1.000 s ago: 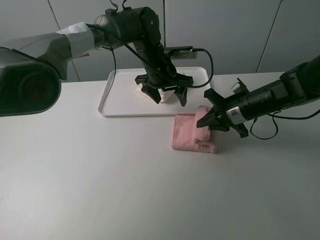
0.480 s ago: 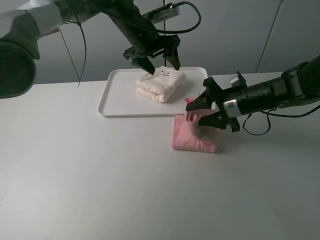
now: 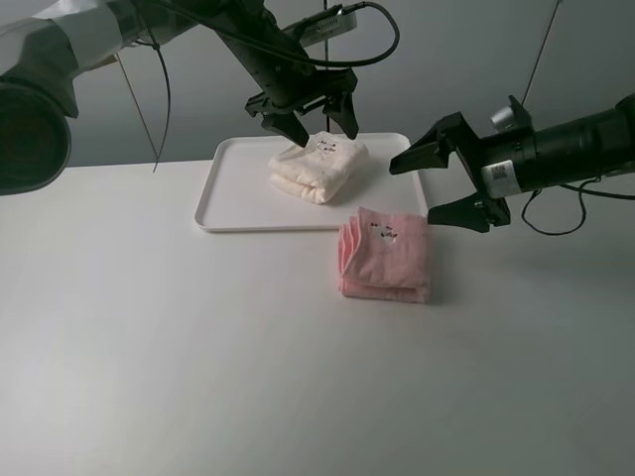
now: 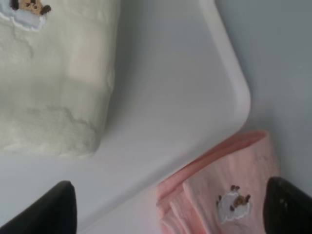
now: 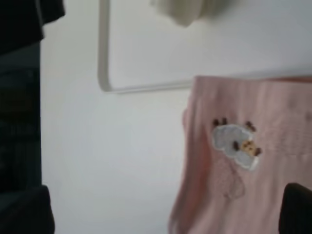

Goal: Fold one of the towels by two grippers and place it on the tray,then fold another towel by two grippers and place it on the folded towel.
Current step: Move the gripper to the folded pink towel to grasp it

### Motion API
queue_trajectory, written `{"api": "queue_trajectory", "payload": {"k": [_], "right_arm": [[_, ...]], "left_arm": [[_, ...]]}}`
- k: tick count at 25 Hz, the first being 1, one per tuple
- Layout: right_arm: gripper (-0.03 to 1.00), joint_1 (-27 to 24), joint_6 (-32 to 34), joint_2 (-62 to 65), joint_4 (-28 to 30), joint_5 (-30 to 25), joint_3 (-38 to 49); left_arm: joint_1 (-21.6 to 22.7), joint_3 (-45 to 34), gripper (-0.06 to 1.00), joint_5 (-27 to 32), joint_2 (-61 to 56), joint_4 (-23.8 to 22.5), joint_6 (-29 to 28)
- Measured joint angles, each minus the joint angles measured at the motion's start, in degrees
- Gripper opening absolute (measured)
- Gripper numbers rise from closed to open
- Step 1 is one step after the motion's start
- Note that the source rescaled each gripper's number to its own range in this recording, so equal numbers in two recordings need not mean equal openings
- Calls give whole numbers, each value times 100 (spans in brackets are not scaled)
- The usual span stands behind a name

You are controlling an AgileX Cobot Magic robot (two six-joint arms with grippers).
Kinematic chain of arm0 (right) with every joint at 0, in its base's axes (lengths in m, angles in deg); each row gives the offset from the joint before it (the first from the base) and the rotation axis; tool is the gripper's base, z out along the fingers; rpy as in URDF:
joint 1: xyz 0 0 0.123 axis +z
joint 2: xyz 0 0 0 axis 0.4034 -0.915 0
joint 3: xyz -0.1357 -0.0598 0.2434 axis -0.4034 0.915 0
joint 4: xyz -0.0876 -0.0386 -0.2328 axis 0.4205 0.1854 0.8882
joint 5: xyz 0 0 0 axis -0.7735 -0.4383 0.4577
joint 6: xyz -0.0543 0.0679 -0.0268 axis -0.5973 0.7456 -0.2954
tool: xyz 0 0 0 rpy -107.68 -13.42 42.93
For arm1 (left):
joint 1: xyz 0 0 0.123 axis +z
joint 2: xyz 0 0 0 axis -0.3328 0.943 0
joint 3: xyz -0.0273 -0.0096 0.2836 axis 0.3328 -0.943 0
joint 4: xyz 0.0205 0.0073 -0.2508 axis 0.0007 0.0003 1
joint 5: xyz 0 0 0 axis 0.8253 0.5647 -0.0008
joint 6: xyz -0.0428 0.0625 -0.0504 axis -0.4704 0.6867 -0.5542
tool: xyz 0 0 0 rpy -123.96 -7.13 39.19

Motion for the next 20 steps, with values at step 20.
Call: {"api": "queue_trajectory", "payload": {"k": [20], "right_arm": [[100,-256,-362,-1325,129,-1,-24]], "left_arm": [[0,0,99,0,0,213,136]]}}
